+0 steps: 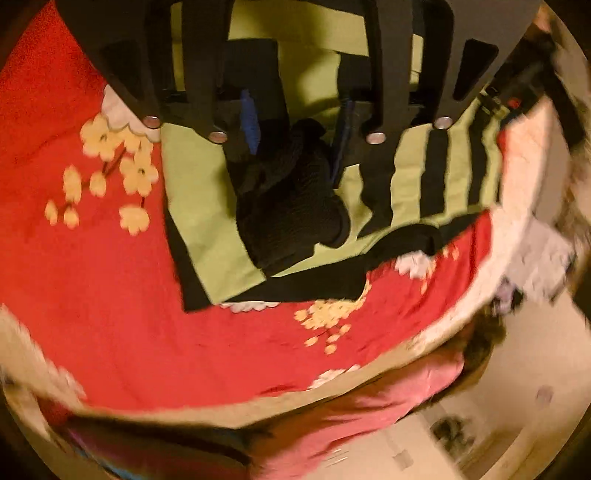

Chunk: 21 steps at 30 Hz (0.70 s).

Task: Fold small clothes

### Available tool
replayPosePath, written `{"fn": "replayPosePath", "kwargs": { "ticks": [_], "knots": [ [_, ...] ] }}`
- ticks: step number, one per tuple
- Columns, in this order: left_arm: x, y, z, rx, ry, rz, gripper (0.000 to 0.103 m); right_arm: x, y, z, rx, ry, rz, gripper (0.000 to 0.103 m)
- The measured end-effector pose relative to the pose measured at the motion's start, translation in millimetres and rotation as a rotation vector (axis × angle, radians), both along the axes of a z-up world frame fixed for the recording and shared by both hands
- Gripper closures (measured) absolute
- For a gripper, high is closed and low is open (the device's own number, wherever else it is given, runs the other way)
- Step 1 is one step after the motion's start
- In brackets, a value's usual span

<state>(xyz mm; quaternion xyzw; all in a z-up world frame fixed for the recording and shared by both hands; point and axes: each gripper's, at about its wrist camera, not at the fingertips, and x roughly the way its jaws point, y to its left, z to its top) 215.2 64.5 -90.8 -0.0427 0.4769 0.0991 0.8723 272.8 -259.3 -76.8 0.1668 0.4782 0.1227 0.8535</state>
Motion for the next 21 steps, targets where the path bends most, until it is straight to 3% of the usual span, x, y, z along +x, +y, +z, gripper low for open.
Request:
{"fn": "replayPosePath", "kwargs": {
  "ticks": [3, 8, 11, 15, 21],
  "knots": [
    [-5, 3, 11, -0.027, -0.036, 0.004, 0.04, -3, -9, 14, 0.028, -0.031, -0.032, 0.056],
    [-18, -7, 35, -0.007, -0.095, -0.016, 0.04, -14, -10, 47, -0.067, -0.168, -0.05, 0.055],
    [-14, -16, 39, -0.021, -0.097, -0.046, 0.04, -13, 3, 51, -0.091, -0.215, 0.028, 0.055],
    [-7, -21, 20, -0.034, -0.039, -0.062, 0.04, -7, 26, 32, -0.08, -0.164, 0.156, 0.055],
    [-7, -16, 4, -0.051, -0.013, -0.058, 0.039, 3, 36, -8, -0.269, -0.069, 0.146, 0.056]
  ]
}}
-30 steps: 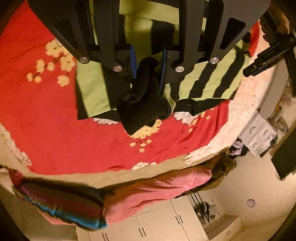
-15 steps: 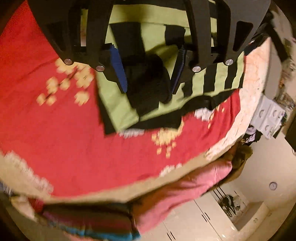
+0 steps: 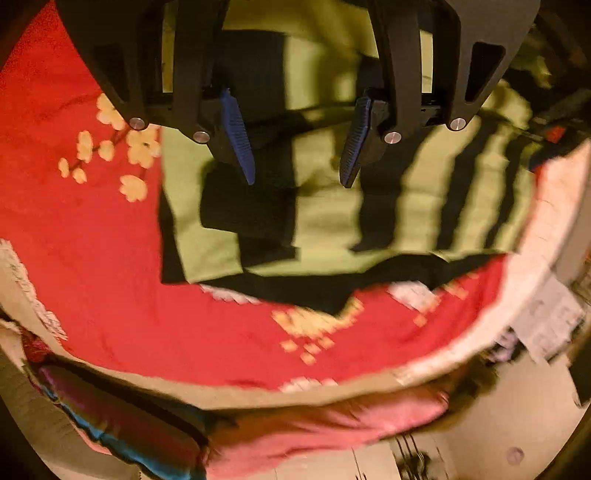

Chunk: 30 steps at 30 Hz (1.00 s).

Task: Fold small clothes

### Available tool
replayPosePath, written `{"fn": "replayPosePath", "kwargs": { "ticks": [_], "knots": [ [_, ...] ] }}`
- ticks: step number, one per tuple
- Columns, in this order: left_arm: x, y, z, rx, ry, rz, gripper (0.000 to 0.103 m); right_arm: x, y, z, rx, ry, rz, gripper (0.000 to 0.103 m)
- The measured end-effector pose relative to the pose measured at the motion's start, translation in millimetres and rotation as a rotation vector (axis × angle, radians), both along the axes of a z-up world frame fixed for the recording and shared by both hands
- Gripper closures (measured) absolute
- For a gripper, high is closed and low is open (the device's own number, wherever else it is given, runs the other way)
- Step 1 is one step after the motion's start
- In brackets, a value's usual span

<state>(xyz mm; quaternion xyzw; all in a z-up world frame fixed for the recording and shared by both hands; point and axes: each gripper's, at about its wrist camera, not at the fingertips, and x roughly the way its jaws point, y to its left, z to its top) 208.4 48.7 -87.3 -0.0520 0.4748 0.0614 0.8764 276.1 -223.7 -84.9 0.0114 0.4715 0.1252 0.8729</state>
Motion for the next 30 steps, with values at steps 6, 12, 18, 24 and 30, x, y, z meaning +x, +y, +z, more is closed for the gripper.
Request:
{"fn": "replayPosePath", "kwargs": {
  "ticks": [6, 12, 18, 24, 30],
  "knots": [
    [-3, 3, 6, -0.034, 0.002, 0.004, 0.035, -5, -2, 9, 0.032, -0.023, 0.015, 0.046],
    [-8, 12, 24, -0.051, -0.02, 0.039, 0.029, -6, -28, 32, 0.21, -0.039, -0.06, 0.029],
    [-16, 18, 44, -0.051, -0.052, 0.056, 0.011, -12, -45, 54, 0.329, -0.055, -0.101, 0.006],
    [-26, 30, 66, -0.057, -0.084, 0.075, 0.009, -29, -52, 85, 0.344, -0.117, -0.063, 0.005],
    [-46, 47, 96, -0.062, -0.13, 0.101, 0.009, -52, -62, 101, 0.295, -0.147, -0.043, 0.005]
  ]
}}
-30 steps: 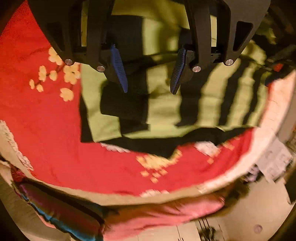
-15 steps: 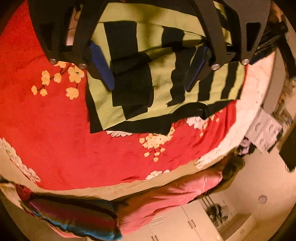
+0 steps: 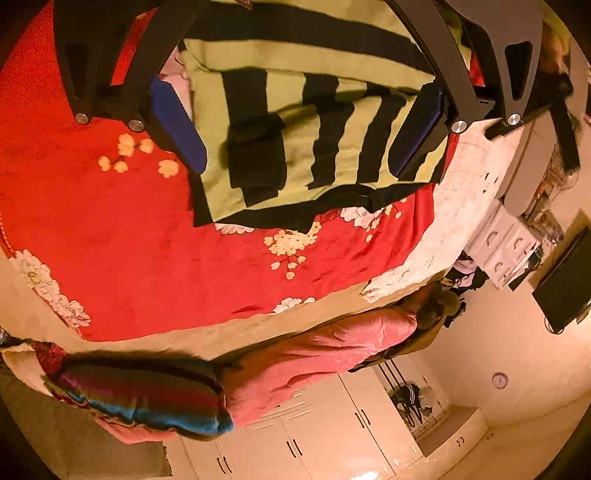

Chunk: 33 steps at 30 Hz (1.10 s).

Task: Fold small clothes
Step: 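Grasp the shirt hem with both grippers and lift it toward the collar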

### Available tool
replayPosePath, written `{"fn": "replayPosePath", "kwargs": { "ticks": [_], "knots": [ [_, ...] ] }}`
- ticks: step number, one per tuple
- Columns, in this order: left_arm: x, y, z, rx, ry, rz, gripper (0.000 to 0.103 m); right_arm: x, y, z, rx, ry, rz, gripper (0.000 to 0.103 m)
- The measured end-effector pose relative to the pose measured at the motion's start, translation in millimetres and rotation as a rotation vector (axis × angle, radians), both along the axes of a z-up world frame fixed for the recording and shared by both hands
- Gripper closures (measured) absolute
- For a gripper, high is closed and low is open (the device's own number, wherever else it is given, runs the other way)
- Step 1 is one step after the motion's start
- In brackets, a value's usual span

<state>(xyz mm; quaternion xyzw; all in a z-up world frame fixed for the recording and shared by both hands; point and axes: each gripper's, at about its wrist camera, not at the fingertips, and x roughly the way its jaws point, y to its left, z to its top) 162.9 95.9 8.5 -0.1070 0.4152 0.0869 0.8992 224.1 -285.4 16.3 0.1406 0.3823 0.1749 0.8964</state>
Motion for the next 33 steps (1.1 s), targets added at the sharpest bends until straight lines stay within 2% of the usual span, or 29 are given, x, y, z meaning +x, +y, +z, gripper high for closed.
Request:
{"fn": "replayPosePath", "kwargs": {
  "ticks": [7, 12, 16, 24, 33],
  "knots": [
    [-31, 13, 19, 0.027, -0.029, 0.002, 0.009, -31, 0, 3, -0.085, 0.0, 0.035, 0.005],
    [-55, 25, 18, 0.042, -0.013, 0.003, 0.009, -62, 8, 5, -0.106, 0.019, 0.088, 0.005],
    [-75, 38, 13, 0.037, 0.008, 0.017, 0.009, -89, 16, 3, -0.172, 0.029, 0.131, 0.005],
    [-109, 49, 4, 0.012, 0.044, 0.021, 0.009, -141, 11, -19, -0.264, 0.13, 0.16, 0.005],
    [-144, 30, -31, 0.014, 0.16, -0.062, 0.009, -186, 11, -51, -0.318, 0.265, 0.167, 0.005]
  ]
}}
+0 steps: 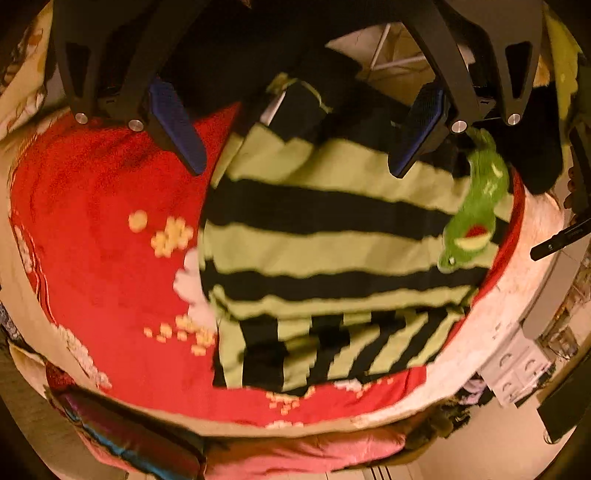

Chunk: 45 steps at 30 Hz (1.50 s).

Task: Fold small clothes

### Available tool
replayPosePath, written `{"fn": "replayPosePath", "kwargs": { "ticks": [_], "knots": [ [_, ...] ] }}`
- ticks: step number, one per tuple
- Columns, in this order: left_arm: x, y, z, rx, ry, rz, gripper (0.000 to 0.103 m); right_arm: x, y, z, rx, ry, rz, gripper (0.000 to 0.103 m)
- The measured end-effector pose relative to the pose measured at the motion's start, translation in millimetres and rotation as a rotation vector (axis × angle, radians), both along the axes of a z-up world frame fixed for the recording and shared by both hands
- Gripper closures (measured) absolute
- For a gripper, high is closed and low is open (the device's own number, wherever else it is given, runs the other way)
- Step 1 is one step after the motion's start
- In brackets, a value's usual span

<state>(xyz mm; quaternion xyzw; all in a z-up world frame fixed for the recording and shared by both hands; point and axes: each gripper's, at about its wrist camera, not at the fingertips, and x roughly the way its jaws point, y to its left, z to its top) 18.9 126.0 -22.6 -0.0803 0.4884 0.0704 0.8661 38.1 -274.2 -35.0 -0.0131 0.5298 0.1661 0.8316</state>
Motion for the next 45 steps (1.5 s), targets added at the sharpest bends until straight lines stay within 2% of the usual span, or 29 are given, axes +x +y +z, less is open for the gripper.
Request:
{"fn": "replayPosePath", "kwargs": {
  "ticks": [9, 20, 25, 27, 29, 30, 31, 32, 34, 35, 36, 37, 40, 43, 45],
  "knots": [
    [-19, -18, -21, 0.024, 0.08, -0.074, 0.009, -6, 15, -16, -0.1, 0.075, 0.033, 0.005],
    [-21, -26, -66, -0.013, 0.259, -0.104, 0.009, -6, 34, -44, -0.229, 0.188, 0.111, 0.005],
    [-22, -27, -79, -0.045, 0.293, -0.097, 0.009, -2, 31, -51, -0.21, 0.225, 0.115, 0.006],
    [-22, -25, -83, -0.073, 0.302, -0.09, 0.009, -1, 30, -54, -0.208, 0.241, 0.12, 0.011],
    [-23, -23, -85, -0.093, 0.301, -0.088, 0.011, 1, 31, -61, -0.202, 0.269, 0.142, 0.035],
    [-23, -22, -85, -0.105, 0.299, -0.088, 0.017, 2, 32, -63, -0.197, 0.276, 0.146, 0.044],
    [-24, -23, -85, -0.125, 0.294, -0.096, 0.027, 2, 31, -64, -0.194, 0.28, 0.147, 0.06],
    [-24, -24, -85, -0.139, 0.289, -0.108, 0.032, 2, 29, -64, -0.182, 0.28, 0.146, 0.064],
    [-25, -30, -82, -0.151, 0.276, -0.135, 0.054, 2, 27, -60, -0.154, 0.268, 0.148, 0.072],
    [-25, -32, -81, -0.159, 0.27, -0.148, 0.06, 2, 25, -57, -0.133, 0.258, 0.149, 0.076],
    [-25, -34, -80, -0.167, 0.262, -0.16, 0.075, 2, 23, -53, -0.107, 0.249, 0.149, 0.077],
    [-25, -37, -78, -0.176, 0.251, -0.176, 0.084, 1, 21, -50, -0.084, 0.238, 0.147, 0.08],
    [-28, -38, -68, -0.203, 0.208, -0.192, 0.095, 2, 5, -35, 0.04, 0.19, 0.126, 0.083],
    [-26, -30, -61, -0.259, 0.185, -0.178, 0.097, 6, -20, -15, 0.214, 0.12, 0.081, 0.085],
    [-22, -22, -58, -0.302, 0.178, -0.16, 0.097, 11, -30, -4, 0.28, 0.08, 0.062, 0.085]
  ]
}}
